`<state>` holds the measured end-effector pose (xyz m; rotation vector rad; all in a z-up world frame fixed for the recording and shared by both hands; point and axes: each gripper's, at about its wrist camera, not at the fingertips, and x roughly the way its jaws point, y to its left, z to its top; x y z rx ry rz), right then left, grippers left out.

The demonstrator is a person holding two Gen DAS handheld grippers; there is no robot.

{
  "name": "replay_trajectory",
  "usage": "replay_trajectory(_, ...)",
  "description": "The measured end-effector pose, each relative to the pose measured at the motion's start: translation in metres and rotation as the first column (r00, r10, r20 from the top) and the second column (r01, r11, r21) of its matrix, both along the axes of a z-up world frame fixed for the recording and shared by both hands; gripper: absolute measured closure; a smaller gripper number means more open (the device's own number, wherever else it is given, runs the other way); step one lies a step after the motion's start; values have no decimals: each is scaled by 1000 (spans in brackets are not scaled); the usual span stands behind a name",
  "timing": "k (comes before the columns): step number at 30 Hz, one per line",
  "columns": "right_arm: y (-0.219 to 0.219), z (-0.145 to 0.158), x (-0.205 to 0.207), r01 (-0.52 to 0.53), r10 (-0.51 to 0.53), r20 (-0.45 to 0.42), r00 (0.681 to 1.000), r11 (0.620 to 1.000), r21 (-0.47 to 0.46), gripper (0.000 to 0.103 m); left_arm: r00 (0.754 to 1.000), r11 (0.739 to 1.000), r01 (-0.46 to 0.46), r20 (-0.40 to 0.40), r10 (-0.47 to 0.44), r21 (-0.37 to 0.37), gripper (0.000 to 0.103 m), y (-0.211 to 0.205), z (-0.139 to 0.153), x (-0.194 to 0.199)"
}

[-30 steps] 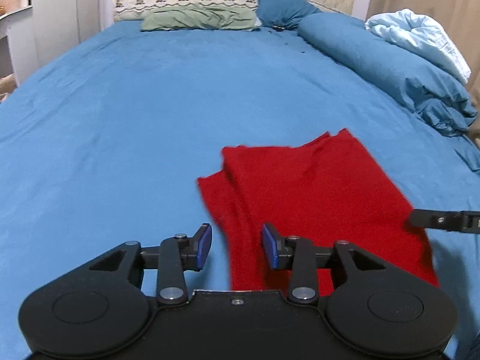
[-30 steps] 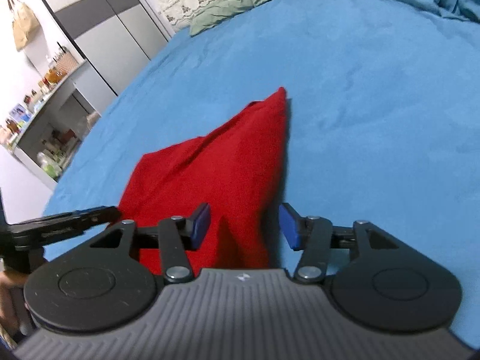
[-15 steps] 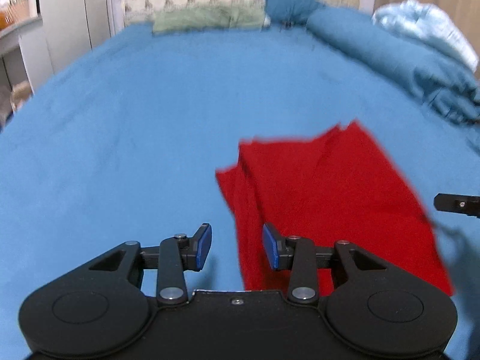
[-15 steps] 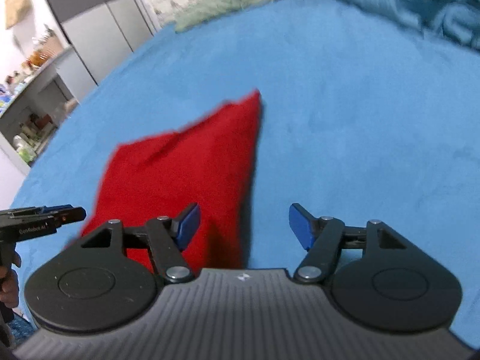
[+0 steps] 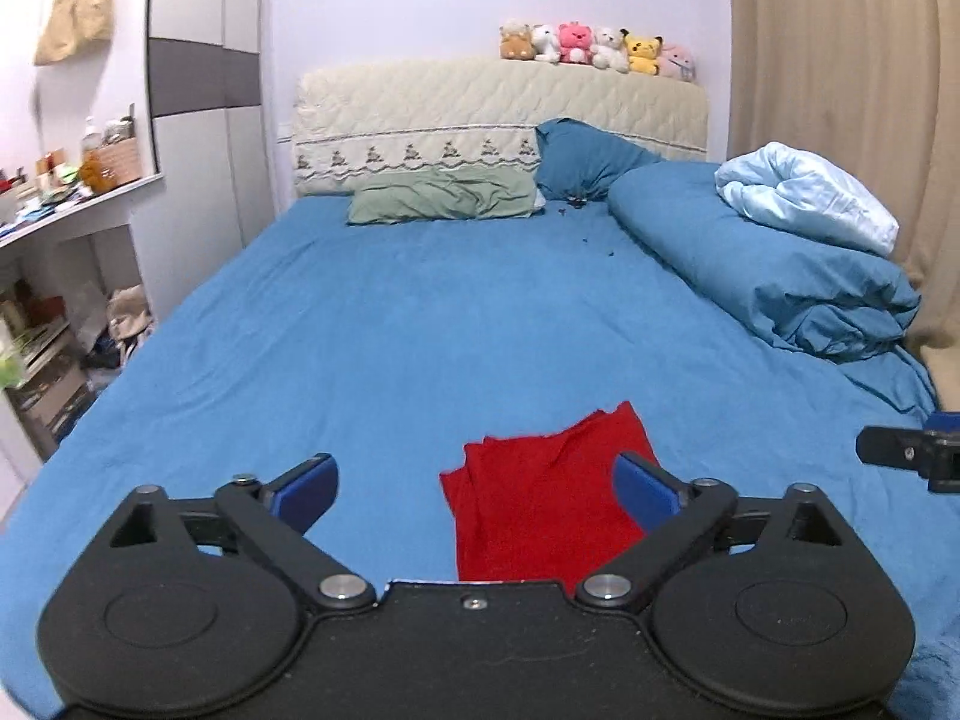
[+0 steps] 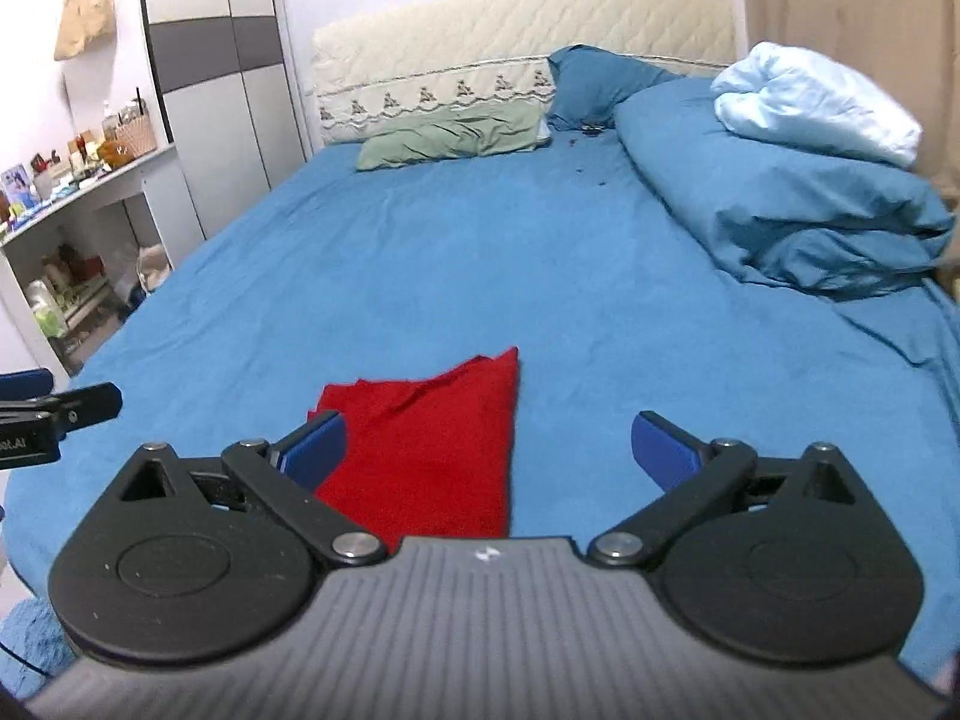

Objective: Fold small clothes

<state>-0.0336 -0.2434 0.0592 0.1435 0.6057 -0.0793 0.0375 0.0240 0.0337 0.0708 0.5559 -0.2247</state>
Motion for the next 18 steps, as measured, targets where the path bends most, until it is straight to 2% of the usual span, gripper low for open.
replay_trajectory(5, 18, 1, -39, 18, -18, -96, 995, 1000, -1, 0, 999, 999, -26, -37, 27, 19, 0, 4, -6, -35)
replay_trajectory(8, 30, -3, -60, 45, -48, -122, 991, 999, -28, 0, 998, 997, -47, -46, 49, 53, 0, 9, -12, -53)
replay_trajectory(12, 38, -12, -78, 59, -66, -152, 986, 997, -49, 0, 997, 998, -50, -62, 53, 47, 0, 16, -18, -71)
replay_trajectory(18, 46, -29, -92, 59, -67, -182, 981, 997, -48, 0, 997, 997, -35, -66, 40, 76, 0, 11, -25, -79)
